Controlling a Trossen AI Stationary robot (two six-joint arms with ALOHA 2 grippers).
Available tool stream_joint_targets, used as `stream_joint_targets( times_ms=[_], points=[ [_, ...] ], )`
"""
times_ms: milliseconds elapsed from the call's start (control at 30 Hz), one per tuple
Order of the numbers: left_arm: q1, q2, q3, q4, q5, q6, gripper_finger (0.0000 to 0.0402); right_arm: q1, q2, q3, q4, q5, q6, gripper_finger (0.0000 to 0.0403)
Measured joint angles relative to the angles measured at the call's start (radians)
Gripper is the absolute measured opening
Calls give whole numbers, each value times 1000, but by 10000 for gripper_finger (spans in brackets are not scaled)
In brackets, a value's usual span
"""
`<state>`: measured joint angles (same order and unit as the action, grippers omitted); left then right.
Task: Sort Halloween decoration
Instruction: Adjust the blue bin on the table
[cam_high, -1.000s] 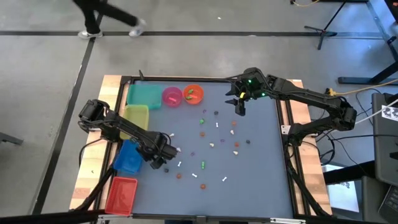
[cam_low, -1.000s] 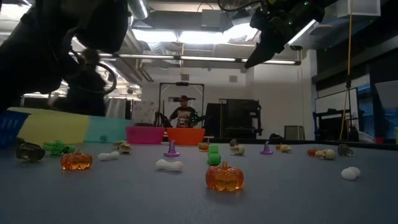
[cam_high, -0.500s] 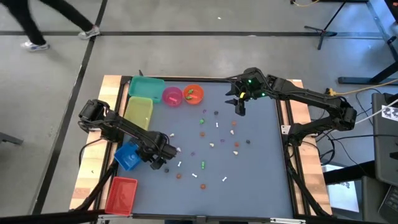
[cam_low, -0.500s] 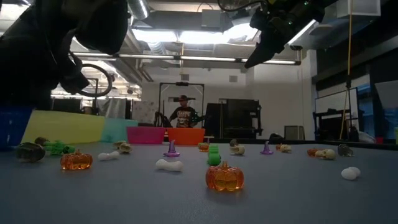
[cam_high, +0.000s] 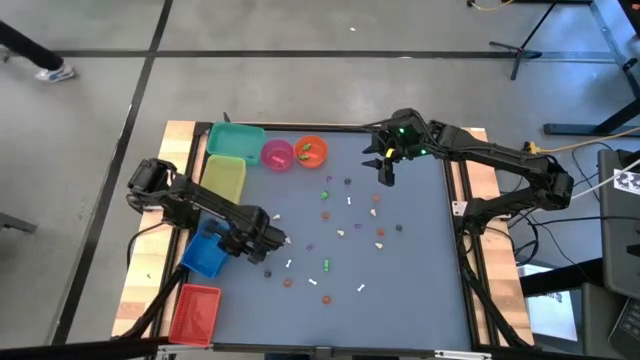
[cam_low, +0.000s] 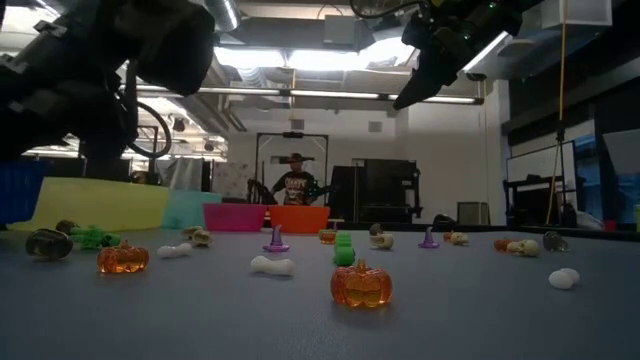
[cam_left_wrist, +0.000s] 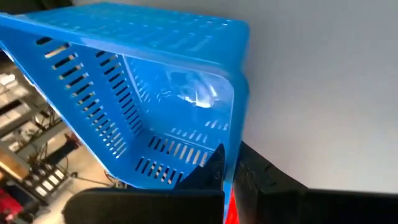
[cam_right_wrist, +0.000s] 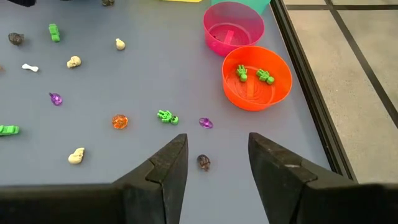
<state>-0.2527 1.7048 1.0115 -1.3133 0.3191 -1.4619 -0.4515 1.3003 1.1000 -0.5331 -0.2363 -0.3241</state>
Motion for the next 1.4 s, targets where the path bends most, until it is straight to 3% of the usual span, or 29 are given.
stream_joint_targets(
  times_ms=[333, 1067, 1400],
  points=[
    [82, 0, -25, -34, -57, -43, 0, 0, 0, 0, 0, 0, 0, 168],
    [183, 0, -81, 173, -180, -32, 0, 0, 0, 0, 0, 0, 0, 168],
    [161, -1, 44, 194, -257, 20, 0, 0, 0, 0, 0, 0, 0, 168]
  ],
)
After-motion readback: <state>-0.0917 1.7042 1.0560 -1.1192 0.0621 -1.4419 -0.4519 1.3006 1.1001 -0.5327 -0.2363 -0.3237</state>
